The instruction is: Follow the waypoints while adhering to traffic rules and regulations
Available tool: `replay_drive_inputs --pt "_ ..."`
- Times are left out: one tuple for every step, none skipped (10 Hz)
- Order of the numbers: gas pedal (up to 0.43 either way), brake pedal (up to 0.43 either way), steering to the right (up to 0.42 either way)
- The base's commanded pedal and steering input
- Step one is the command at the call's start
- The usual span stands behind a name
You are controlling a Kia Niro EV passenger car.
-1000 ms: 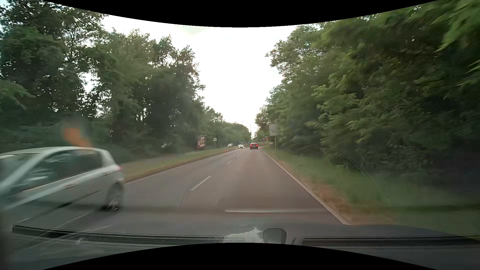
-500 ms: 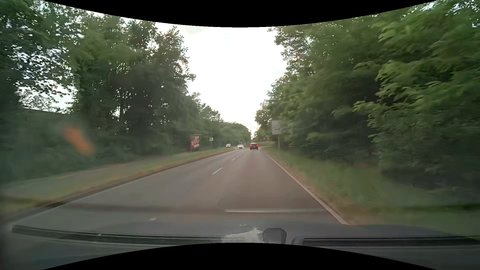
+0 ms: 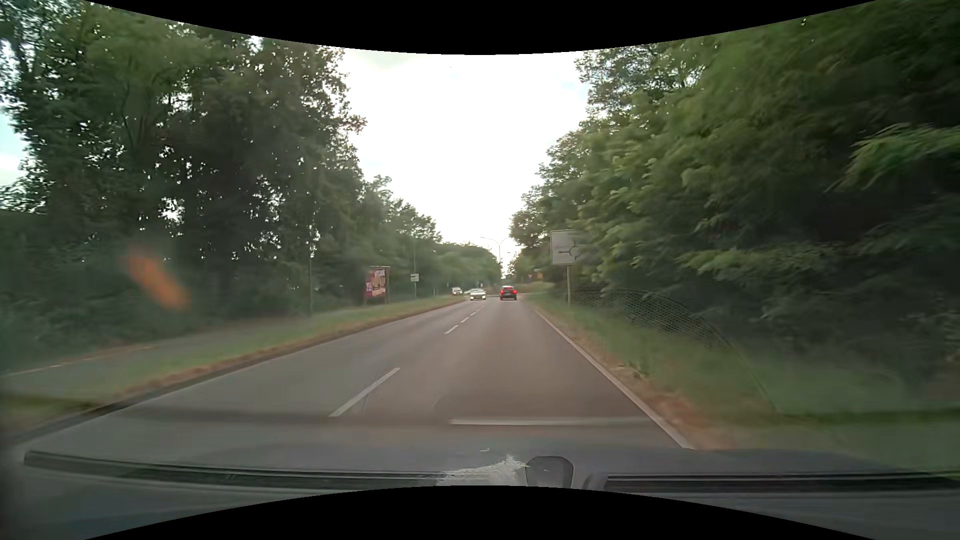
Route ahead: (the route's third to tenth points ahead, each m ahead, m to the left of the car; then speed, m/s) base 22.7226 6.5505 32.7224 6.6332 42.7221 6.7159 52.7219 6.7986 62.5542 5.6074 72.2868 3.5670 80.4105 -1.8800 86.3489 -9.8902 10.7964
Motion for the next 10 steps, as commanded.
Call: replay_drive_inputs --pt "0.067 0.000 -0.003" --pt "0.067 0.000 -0.003" --pt "0.067 0.000 -0.003" --pt "0.067 0.000 -0.003" --pt "0.067 0.000 -0.003" --pt "0.067 0.000 -0.003" --pt "0.067 0.000 -0.003" --pt "0.067 0.000 -0.003" --pt "0.067 0.000 -0.003" --pt "0.067 0.000 -0.003"
